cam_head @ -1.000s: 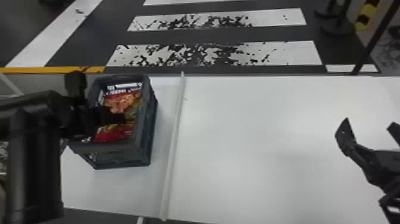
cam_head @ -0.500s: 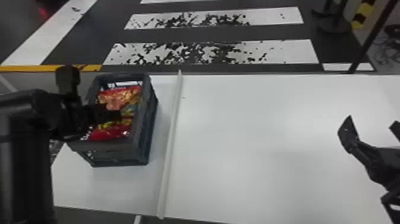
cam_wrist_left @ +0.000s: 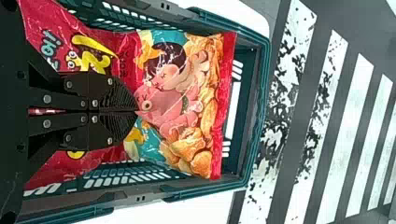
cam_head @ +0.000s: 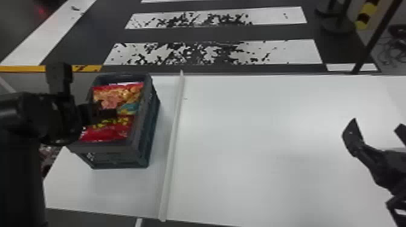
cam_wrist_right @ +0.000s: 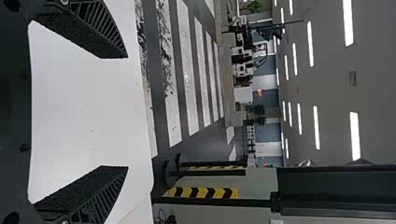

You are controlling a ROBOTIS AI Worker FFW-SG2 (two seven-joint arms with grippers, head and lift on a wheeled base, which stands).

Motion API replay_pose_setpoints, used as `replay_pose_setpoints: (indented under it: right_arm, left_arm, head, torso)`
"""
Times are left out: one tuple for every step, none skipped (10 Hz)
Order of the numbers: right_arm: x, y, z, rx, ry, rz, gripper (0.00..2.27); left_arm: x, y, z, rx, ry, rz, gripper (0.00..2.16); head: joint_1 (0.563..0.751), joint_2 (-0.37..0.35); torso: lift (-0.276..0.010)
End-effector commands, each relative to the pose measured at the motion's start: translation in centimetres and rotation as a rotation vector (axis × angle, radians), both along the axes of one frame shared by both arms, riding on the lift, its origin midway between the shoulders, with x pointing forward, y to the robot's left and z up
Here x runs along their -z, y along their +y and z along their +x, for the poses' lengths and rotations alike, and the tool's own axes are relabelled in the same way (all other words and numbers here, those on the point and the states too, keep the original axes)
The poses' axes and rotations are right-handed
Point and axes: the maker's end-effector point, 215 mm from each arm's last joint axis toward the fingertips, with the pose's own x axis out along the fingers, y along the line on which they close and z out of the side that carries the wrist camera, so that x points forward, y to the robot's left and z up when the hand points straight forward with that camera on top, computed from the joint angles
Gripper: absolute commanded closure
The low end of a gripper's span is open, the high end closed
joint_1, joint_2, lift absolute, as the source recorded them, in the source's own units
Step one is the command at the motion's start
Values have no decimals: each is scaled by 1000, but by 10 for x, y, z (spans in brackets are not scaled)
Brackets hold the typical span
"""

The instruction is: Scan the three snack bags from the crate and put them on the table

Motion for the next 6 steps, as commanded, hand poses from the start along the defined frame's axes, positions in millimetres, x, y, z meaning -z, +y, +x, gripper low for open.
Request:
replay_pose_setpoints:
  right_arm:
    - [1, 1, -3, -1, 2, 2, 16]
    - [1, -1, -4, 1, 4, 0, 16]
    - [0, -2, -6, 3, 2, -2, 16]
    - [-3, -3, -7, 5, -3, -2, 16]
    - [-4, -4, -9, 7, -6, 0, 16]
    - [-3, -4, -12, 8, -5, 1, 16]
  left_arm:
    - [-3, 1, -3, -1, -6, 10, 1885]
    - [-4, 2, -5, -2, -10, 19, 1882]
    - [-5, 3, -7, -6, -13, 29, 1882]
    - [-5, 5, -10, -12, -14, 46, 1882]
    - [-10, 2, -11, -6, -29, 49, 1882]
    - [-14, 1, -12, -4, -40, 45, 1882]
  head:
    - [695, 129]
    - [695, 132]
    - [695, 134]
    - [695, 134]
    - [695, 136]
    - [695, 134]
  torso:
    - [-94]
    - [-94]
    - [-94]
    - [-94]
    - [-94]
    - [-94]
